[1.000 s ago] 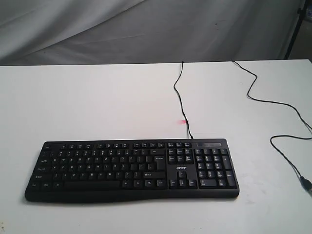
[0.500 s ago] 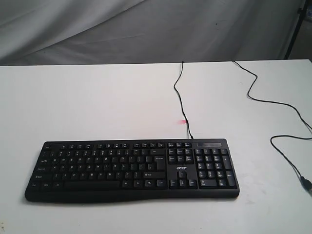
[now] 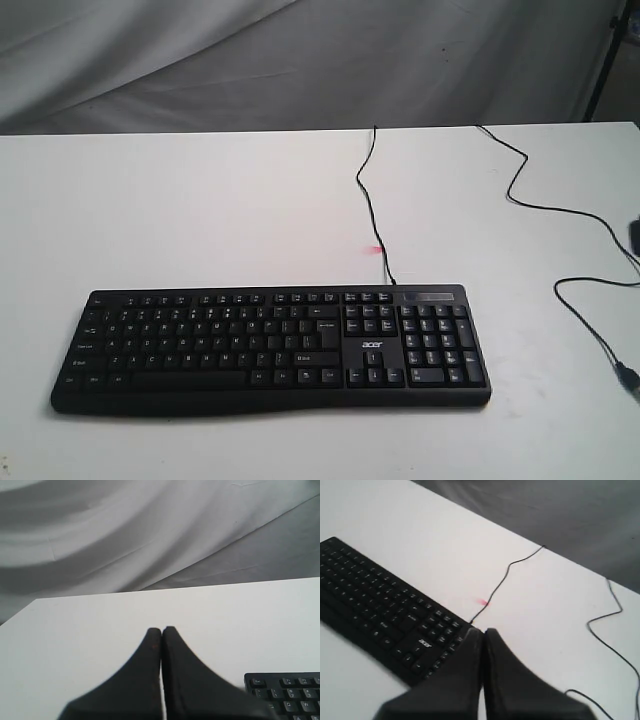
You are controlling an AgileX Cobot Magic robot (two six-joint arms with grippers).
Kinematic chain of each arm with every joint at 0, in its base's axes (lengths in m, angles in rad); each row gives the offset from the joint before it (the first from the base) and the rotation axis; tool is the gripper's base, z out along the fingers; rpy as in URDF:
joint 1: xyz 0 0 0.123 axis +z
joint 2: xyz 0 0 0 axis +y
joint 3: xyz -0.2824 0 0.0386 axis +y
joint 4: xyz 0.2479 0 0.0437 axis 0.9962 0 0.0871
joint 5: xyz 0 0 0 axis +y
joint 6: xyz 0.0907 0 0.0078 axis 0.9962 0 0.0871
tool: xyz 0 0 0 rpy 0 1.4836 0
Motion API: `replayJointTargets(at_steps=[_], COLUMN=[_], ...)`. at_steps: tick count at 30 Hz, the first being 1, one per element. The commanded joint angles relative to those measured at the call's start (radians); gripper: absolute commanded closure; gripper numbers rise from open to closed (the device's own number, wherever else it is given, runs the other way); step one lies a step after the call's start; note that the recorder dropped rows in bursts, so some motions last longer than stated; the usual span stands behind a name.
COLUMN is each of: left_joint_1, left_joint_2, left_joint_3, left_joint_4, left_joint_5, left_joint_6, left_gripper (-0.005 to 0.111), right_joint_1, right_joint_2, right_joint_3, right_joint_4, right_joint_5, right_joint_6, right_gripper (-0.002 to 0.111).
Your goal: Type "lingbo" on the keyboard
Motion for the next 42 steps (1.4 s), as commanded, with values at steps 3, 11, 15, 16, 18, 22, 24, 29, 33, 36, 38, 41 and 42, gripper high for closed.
replayJointTargets(at_steps=[3,11,15,16,18,22,24,29,33,36,38,41,42], left_joint_1=[-0.004,-0.004,-0.004,-0.004,-0.004,-0.004,-0.004,-0.004,-0.004,-0.004,-0.004,-0.004,-0.004], left_joint_2=[0.003,0.003,0.003,0.003,0.003,0.003,0.003,0.003,0.003,0.003,0.003,0.003,0.003], left_joint_3=[0.005,0.005,0.005,0.005,0.005,0.005,0.005,0.005,0.005,0.005,0.005,0.005,0.005], left_joint_4=[-0.001,-0.001,-0.001,-0.001,-0.001,-0.001,-0.001,-0.001,-0.001,-0.001,-0.001,-0.001,-0.001], left_joint_5=[-0.004,-0.004,-0.004,-0.004,-0.004,-0.004,-0.004,-0.004,-0.004,-0.004,-0.004,-0.004,-0.004], left_joint_6=[-0.003,-0.003,-0.003,-0.003,-0.003,-0.003,-0.003,-0.003,-0.003,-0.003,-0.003,-0.003,-0.003], left_gripper=[0.106,0.106,0.106,0.106,0.106,0.106,0.106,0.106,0.106,0.106,0.106,0.106,0.106], right_joint_1=[0.173,0.358,0.406,0.418,0.424,0.424,0.424,0.424,0.424,0.424,0.424,0.424,0.424], right_joint_2=[0.218,0.435,0.503,0.521,0.544,0.575,0.587,0.655,0.757,0.872,0.951,1.050,1.073], right_joint_3=[-0.091,-0.113,-0.113,-0.113,-0.113,-0.113,-0.113,-0.113,-0.154,-0.221,-0.277,-0.348,-0.363], right_joint_4=[0.018,0.064,0.064,0.064,0.072,0.101,0.101,0.101,0.101,0.117,0.117,0.133,0.150], right_joint_5=[-0.051,-0.272,-0.322,-0.329,-0.333,-0.333,-0.333,-0.373,-0.395,-0.394,-0.394,-0.394,-0.394], right_joint_6=[0.015,0.015,0.015,0.015,0.018,0.074,0.119,0.071,-0.031,-0.122,-0.171,-0.246,-0.273], right_gripper=[0.108,0.108,0.108,0.108,0.108,0.108,0.108,0.108,0.108,0.108,0.108,0.108,0.108])
